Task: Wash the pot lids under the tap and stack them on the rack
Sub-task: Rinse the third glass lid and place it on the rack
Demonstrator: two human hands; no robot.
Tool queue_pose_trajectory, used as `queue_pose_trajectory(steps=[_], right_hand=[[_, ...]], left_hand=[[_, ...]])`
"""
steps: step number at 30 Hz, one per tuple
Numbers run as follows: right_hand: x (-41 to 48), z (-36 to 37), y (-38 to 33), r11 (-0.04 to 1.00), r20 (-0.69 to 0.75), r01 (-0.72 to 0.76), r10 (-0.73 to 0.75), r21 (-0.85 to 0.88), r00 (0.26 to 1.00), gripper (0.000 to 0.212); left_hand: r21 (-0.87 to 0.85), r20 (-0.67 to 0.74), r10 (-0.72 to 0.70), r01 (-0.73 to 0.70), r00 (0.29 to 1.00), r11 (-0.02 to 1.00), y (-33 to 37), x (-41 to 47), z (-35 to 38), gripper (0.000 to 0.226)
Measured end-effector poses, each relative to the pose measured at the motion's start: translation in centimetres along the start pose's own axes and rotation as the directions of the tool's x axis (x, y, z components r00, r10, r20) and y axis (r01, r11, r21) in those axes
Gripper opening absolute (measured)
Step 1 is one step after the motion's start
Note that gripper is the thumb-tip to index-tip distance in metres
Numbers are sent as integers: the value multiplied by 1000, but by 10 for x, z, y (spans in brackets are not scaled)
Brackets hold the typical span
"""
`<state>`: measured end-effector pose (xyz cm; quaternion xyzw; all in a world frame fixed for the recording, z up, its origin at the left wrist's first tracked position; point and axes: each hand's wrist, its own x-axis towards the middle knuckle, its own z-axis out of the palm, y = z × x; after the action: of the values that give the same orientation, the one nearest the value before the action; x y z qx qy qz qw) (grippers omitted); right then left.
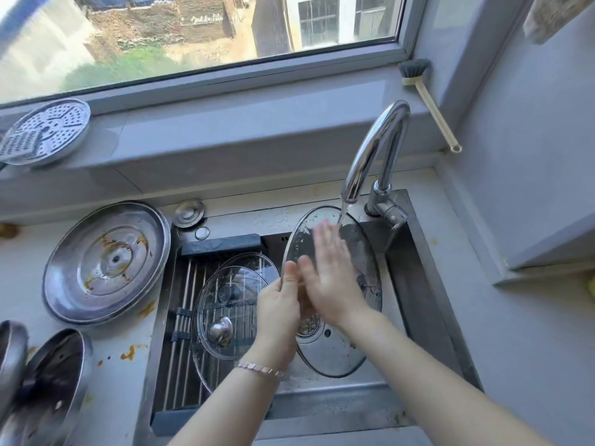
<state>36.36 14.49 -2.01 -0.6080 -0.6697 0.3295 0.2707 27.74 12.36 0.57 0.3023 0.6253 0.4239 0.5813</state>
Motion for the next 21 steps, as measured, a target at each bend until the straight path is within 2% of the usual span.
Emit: queue_pose_trajectory(steps=[1,3,5,7,9,11,14,15,16,17,18,19,20,21], right_hand=[[-6,6,-7,993,33,114,-113,-27,993,66],[-4,7,-7,979,54,195,-192,-58,980,69],[14,2,2,995,9,75,-74,-72,997,67],[34,-8,7,987,-32,-163,164,8,986,60],[40,-9,4,965,-54,-254,257,64,965,57],[28,-3,-4,985,-15,-174,174,-13,985,64],[5,1,-6,986,86,101,-90,-134,992,83],[7,0,-1,984,91,112,-100,-137,991,85],[13,-3,5,993,81,47,-38,-112,996,85],[19,-7,10,994,58,-104,107,-44,993,82],[26,-11,14,967,34,-254,253,34,967,76],[28,-12,16,942,12,-327,327,82,945,70],[25,-12,12,956,-9,-289,290,55,957,68],[19,-8,5,987,-9,-163,162,-17,987,68]], left_hand=[[-3,-40,11,-11,999,1000,0,2,-2,47],[-20,-72,25,-26,997,999,3,3,-5,51],[-36,-28,18,-19,999,999,5,2,-8,54],[-49,27,0,1,1000,999,7,-1,-8,58],[-43,46,-1,3,999,999,8,-2,-8,62],[-19,28,12,-12,1000,1000,9,-2,-9,58],[-38,-21,14,-15,1000,999,9,-1,-9,50],[-36,-29,14,-15,999,999,9,-1,-9,50],[-36,-21,15,-16,1000,999,10,-1,-9,51],[-35,1,14,-14,1000,999,11,-2,-9,52],[-32,21,4,-3,1000,999,12,-3,-9,55],[-22,26,-2,2,1000,1000,12,-4,-8,56],[-12,21,0,0,1000,1000,13,-5,-8,57],[7,4,15,-15,1000,1000,13,-4,-7,58]])
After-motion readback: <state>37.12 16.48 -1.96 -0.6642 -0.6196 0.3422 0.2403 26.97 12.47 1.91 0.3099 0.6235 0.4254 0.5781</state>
